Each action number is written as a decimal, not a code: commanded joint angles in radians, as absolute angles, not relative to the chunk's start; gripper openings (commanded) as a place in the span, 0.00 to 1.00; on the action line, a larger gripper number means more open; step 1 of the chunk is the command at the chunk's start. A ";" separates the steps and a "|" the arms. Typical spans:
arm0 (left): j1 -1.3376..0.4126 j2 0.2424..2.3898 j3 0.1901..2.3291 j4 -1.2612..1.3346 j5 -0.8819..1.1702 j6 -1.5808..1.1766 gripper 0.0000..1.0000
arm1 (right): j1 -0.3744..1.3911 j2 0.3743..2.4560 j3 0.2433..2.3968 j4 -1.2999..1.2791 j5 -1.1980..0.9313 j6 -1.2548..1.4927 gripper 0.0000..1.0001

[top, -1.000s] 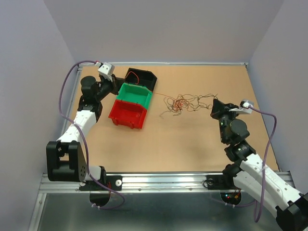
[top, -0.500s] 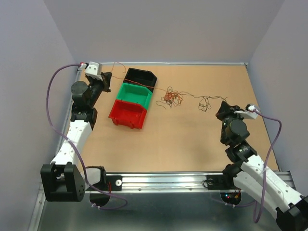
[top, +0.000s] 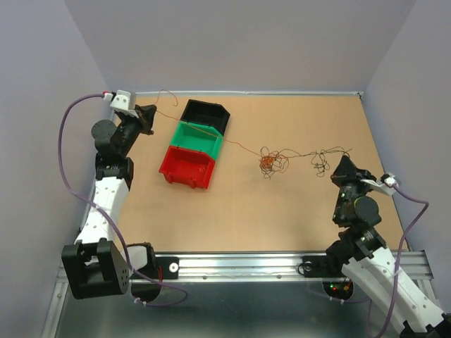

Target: Untangle the cables

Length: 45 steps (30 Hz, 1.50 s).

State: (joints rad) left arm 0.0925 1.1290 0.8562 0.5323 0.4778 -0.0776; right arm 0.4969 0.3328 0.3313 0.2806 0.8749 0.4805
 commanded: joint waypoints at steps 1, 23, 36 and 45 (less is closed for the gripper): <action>0.007 1.095 0.887 0.588 0.635 -0.025 0.00 | 0.489 0.411 0.325 0.359 0.685 0.396 0.07; -0.379 1.068 1.210 0.345 0.709 0.129 0.00 | 0.520 1.339 0.771 0.847 -0.590 0.118 0.96; -0.430 1.207 1.580 0.242 0.661 0.107 0.00 | 0.595 1.707 0.951 0.887 -0.552 0.146 0.32; -0.430 1.408 2.176 -0.063 0.370 0.130 0.00 | 0.595 1.784 0.764 0.974 -0.382 0.192 0.33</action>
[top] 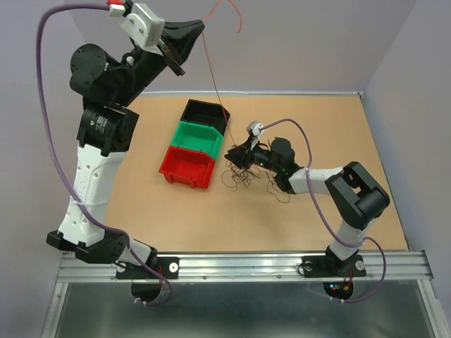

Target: Untangle the cables

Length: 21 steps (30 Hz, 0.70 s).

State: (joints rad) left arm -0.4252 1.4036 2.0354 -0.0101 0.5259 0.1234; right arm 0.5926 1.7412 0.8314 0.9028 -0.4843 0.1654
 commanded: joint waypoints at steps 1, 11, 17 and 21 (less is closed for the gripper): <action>-0.430 1.420 2.212 -0.064 0.344 0.130 0.00 | 0.595 1.795 0.752 0.979 -0.362 0.196 0.33; -0.428 1.379 2.171 -0.038 0.051 0.155 0.00 | 0.574 1.747 0.598 0.991 -0.010 0.258 0.08; -0.420 1.361 2.171 -0.017 -0.113 0.189 0.00 | 0.433 1.690 0.516 0.980 0.020 0.419 0.08; -0.413 1.353 2.175 -0.005 -0.193 0.230 0.00 | 0.356 1.684 0.480 0.971 0.024 0.495 0.17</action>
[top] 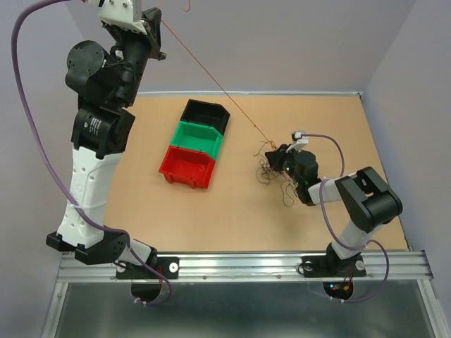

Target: Untangle the cables

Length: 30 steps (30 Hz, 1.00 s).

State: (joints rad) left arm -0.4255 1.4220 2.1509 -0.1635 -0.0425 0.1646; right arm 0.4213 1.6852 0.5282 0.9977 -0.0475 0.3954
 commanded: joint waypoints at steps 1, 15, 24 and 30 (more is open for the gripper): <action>-0.411 1.353 2.184 0.021 -0.210 0.238 0.00 | 0.345 1.690 0.474 0.968 0.031 0.506 0.18; -0.359 1.253 2.079 0.219 -0.442 0.434 0.00 | 0.218 1.700 0.453 0.934 0.121 0.653 0.33; -0.350 1.247 2.010 0.275 -0.463 0.479 0.00 | 0.184 1.623 0.410 0.920 0.207 0.738 0.32; -0.259 1.315 2.118 0.190 -0.468 0.401 0.00 | 0.094 1.586 0.351 0.904 0.256 0.883 0.31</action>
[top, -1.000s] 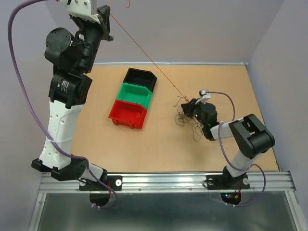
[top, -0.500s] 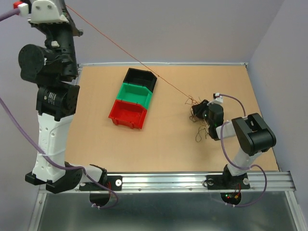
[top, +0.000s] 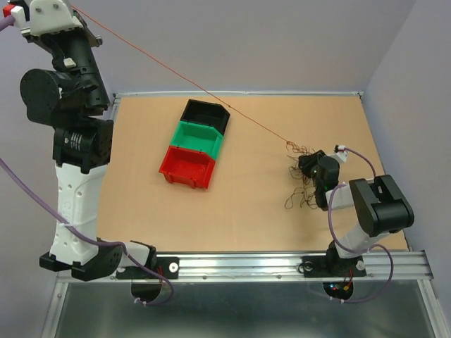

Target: Untangle the cables

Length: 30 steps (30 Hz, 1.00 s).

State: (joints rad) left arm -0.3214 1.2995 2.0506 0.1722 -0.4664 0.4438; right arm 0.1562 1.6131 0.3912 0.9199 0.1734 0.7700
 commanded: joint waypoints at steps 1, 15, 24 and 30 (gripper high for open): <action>-0.217 1.307 2.111 0.183 -0.450 0.378 0.00 | 0.081 1.583 0.353 0.896 0.258 0.903 0.30; -0.161 1.261 1.996 0.212 -0.351 0.319 0.00 | 0.015 1.517 0.322 0.813 0.362 1.009 0.05; -0.146 1.243 1.968 0.213 -0.393 0.319 0.00 | -0.052 1.436 0.244 0.792 0.453 1.149 0.01; -0.083 1.220 1.957 0.232 -0.411 0.298 0.00 | -0.120 1.416 0.226 0.735 0.446 1.242 0.01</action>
